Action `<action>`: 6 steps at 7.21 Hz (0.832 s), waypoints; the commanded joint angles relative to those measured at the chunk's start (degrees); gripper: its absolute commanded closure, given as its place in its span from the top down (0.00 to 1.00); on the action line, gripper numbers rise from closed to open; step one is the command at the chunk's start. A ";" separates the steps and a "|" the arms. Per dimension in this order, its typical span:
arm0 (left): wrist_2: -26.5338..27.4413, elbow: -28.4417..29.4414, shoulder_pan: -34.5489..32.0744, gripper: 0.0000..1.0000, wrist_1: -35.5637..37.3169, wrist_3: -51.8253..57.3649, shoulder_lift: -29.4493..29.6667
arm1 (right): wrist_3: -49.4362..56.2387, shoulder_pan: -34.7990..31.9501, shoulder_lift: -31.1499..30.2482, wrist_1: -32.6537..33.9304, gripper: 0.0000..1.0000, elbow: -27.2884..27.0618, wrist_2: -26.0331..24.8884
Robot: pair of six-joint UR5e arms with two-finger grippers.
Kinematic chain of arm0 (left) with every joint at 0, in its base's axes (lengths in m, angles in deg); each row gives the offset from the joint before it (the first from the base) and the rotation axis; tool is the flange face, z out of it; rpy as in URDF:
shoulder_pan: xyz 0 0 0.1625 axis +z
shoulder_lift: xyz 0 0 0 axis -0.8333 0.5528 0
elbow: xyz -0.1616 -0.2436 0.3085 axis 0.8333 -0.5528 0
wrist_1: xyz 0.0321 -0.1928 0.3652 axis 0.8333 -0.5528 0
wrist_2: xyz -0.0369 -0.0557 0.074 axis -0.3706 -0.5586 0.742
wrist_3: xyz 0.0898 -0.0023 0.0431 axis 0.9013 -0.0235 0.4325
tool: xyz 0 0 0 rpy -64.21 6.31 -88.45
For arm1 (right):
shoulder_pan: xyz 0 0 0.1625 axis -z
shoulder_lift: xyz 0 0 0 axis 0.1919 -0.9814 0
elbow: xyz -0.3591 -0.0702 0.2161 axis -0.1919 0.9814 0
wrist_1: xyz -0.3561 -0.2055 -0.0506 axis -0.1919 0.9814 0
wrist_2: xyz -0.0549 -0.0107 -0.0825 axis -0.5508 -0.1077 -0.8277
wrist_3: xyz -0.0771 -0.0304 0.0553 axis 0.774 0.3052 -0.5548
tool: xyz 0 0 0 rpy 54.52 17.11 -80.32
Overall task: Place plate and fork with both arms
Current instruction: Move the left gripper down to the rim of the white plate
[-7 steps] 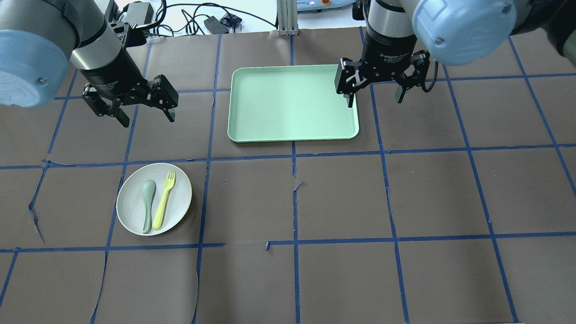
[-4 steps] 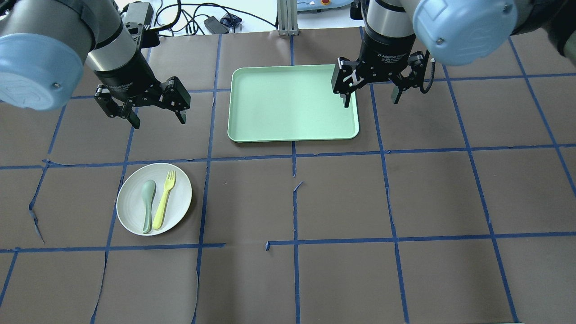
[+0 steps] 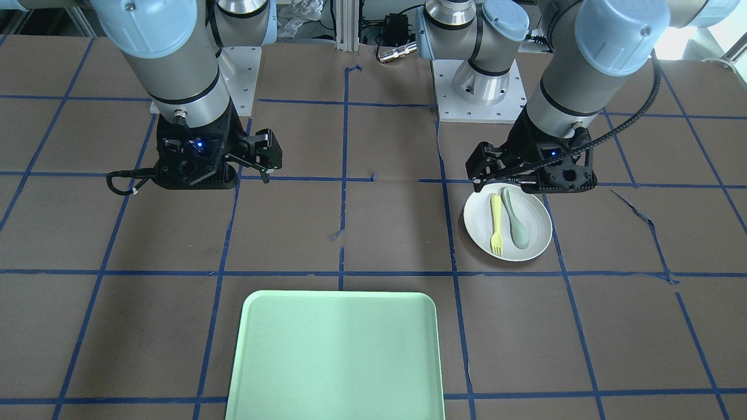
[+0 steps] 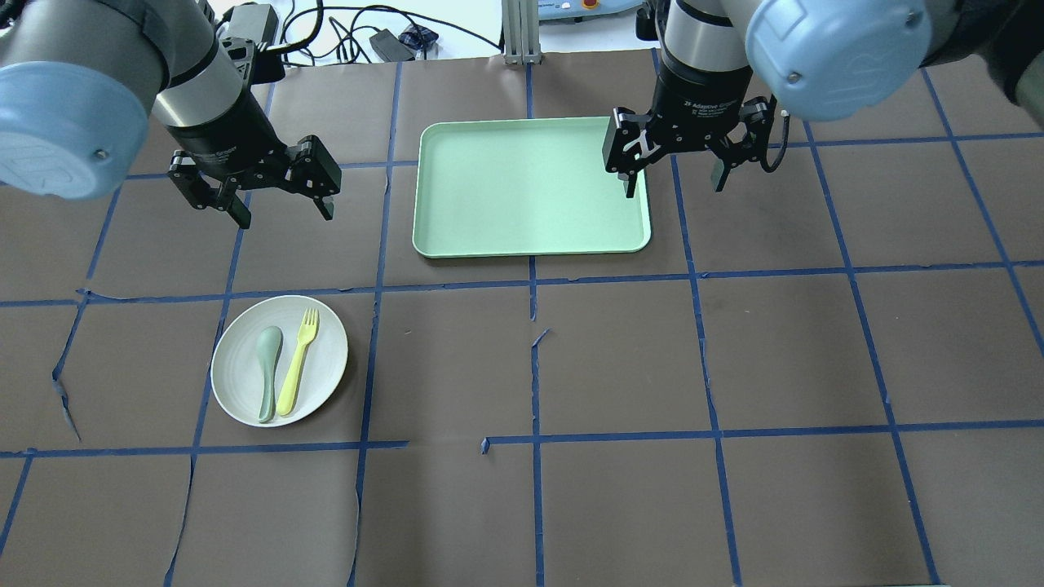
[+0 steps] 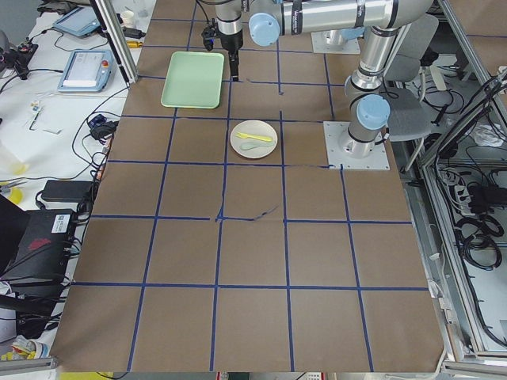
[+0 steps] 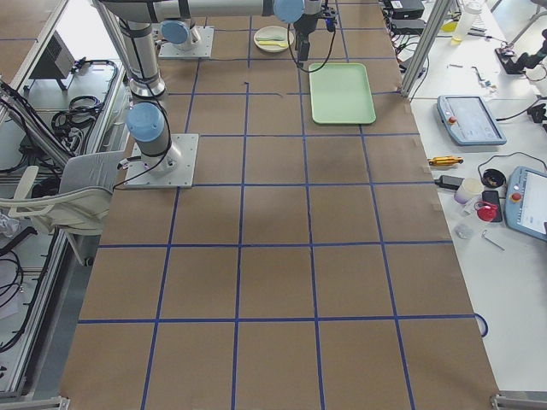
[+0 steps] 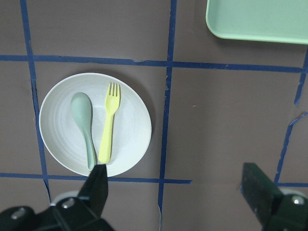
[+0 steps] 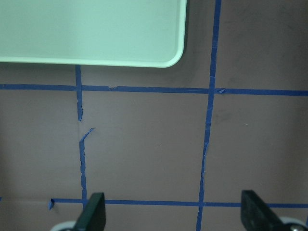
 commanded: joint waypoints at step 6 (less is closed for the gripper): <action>-0.26 -10.50 21.11 1.00 11.07 18.18 4.60 | 0.76 0.53 0.57 -0.36 1.00 -0.21 0.30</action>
